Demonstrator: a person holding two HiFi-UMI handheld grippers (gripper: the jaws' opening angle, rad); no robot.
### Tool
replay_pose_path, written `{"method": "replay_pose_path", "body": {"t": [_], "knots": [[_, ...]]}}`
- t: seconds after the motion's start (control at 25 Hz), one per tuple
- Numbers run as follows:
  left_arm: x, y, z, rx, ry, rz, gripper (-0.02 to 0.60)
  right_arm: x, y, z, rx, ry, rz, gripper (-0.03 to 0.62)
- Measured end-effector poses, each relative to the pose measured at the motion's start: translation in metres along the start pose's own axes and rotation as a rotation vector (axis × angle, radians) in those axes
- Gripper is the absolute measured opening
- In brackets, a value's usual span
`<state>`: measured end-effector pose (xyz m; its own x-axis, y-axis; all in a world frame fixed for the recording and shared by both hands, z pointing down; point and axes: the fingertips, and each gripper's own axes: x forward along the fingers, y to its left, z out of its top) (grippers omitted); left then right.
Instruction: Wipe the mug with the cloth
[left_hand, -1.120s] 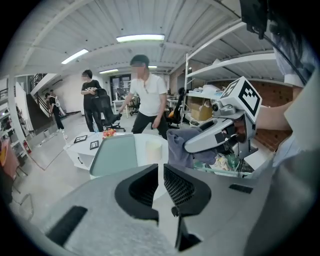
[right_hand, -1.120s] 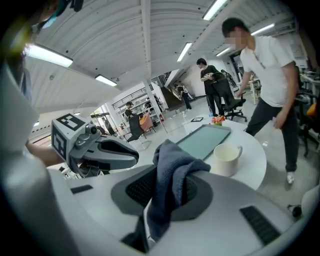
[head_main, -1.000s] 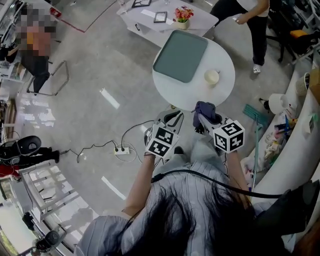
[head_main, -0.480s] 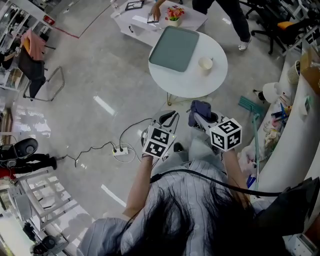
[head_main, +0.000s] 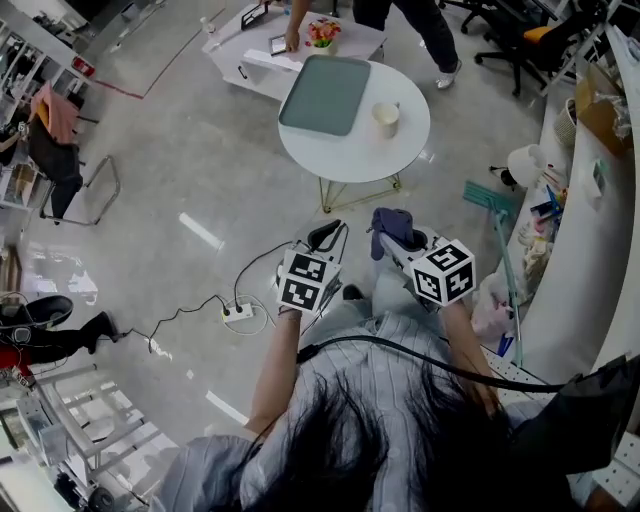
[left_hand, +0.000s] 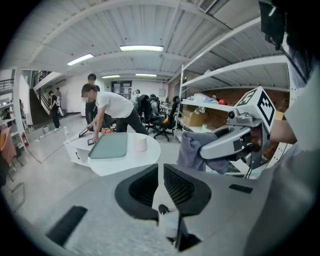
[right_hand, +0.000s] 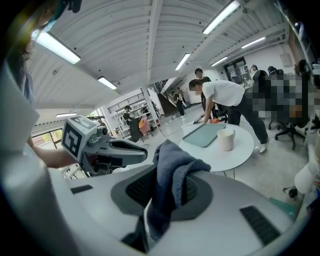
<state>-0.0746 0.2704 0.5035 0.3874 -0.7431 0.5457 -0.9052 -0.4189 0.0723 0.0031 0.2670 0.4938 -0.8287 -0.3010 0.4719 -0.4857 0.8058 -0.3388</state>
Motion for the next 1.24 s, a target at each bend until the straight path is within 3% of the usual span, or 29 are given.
{"method": "replay_pose_path", "body": {"t": [0.44, 1.24], "knots": [[-0.009, -0.008, -0.004, 0.024, 0.009, -0.007, 0.044, 0.0, 0.015, -0.008, -0.024, 0.02, 0.016, 0.08], [-0.014, 0.001, -0.013, -0.032, 0.007, 0.003, 0.044, 0.015, 0.024, -0.01, -0.046, 0.077, 0.048, 0.08]]}}
